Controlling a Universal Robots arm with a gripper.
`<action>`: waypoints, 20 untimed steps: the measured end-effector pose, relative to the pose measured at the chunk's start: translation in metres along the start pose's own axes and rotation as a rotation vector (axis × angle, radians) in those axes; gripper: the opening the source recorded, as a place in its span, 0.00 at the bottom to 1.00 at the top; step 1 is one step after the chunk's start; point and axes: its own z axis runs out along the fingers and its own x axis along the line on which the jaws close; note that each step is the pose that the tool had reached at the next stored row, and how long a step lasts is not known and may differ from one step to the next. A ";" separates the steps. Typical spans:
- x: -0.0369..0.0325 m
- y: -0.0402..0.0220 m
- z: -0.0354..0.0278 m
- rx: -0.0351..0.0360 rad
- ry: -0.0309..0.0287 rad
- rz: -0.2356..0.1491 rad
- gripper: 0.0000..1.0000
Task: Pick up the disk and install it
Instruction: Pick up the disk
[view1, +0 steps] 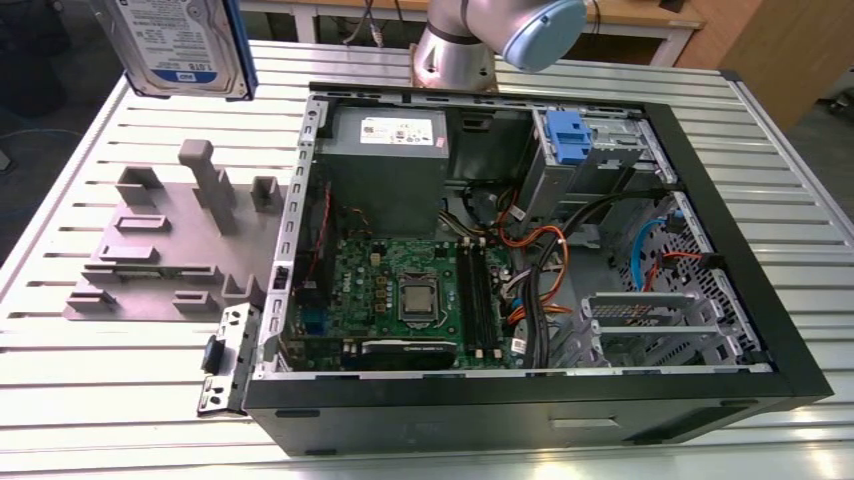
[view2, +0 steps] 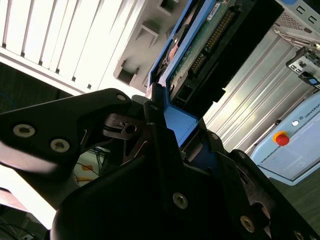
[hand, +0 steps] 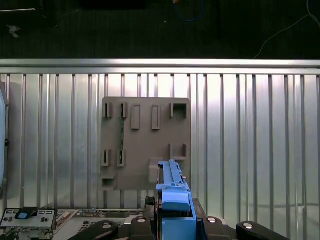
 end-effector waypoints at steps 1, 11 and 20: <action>0.0000 -0.0001 0.0001 0.0001 -0.0001 0.000 0.37; 0.0017 -0.0006 0.0000 0.0001 0.0000 0.000 0.37; 0.0039 -0.0006 0.0000 0.0001 -0.0001 0.000 0.37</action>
